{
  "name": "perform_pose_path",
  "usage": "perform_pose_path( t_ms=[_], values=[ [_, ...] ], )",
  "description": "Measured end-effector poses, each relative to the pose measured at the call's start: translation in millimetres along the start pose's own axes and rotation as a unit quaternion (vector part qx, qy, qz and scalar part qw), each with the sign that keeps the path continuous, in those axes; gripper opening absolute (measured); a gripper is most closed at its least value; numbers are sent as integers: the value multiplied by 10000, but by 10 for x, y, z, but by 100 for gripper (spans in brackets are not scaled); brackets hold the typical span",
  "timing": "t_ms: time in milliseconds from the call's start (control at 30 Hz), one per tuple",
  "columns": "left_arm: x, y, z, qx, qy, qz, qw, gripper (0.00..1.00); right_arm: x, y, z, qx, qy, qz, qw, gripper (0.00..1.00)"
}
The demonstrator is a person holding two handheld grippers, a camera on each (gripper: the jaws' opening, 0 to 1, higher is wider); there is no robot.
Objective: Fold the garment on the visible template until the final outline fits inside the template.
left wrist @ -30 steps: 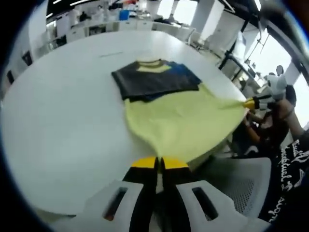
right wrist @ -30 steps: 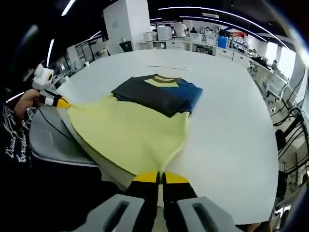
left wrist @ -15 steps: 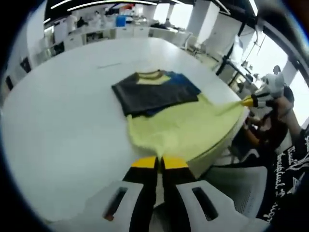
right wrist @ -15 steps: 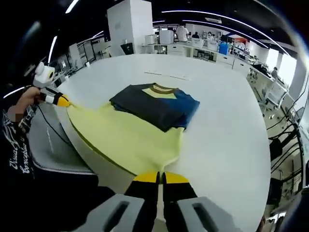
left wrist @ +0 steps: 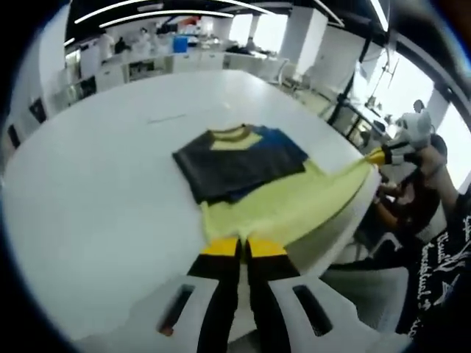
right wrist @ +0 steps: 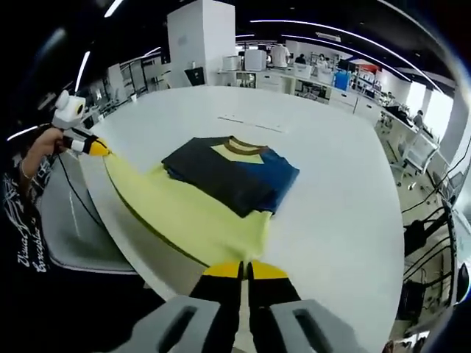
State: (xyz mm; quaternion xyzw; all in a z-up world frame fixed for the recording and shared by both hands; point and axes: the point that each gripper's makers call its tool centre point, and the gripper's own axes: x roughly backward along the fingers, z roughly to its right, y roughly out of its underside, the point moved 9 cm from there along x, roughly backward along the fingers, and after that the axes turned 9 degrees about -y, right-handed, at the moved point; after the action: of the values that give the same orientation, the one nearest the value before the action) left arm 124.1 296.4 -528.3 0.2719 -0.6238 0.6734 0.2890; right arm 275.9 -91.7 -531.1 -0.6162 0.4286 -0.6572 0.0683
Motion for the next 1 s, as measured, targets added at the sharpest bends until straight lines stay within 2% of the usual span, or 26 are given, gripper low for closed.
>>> perform_pose_path(
  t_ms=[267, 567, 800, 1000],
  values=[
    [-49, -165, -46, 66, -28, 189, 9998, 0, -22, -211, 115, 148, 124, 59, 9998, 0],
    [-131, -384, -124, -119, -155, 380, 9991, 0, -73, -401, 265, 178, 204, 238, 9993, 0],
    [-206, -537, -222, -9, -338, 592, 9977, 0, -143, -604, 385, 254, 242, 378, 9987, 0],
    [-280, -699, -294, 162, -516, 815, 9952, 0, -205, -768, 502, 98, 291, 615, 9976, 0]
  ],
)
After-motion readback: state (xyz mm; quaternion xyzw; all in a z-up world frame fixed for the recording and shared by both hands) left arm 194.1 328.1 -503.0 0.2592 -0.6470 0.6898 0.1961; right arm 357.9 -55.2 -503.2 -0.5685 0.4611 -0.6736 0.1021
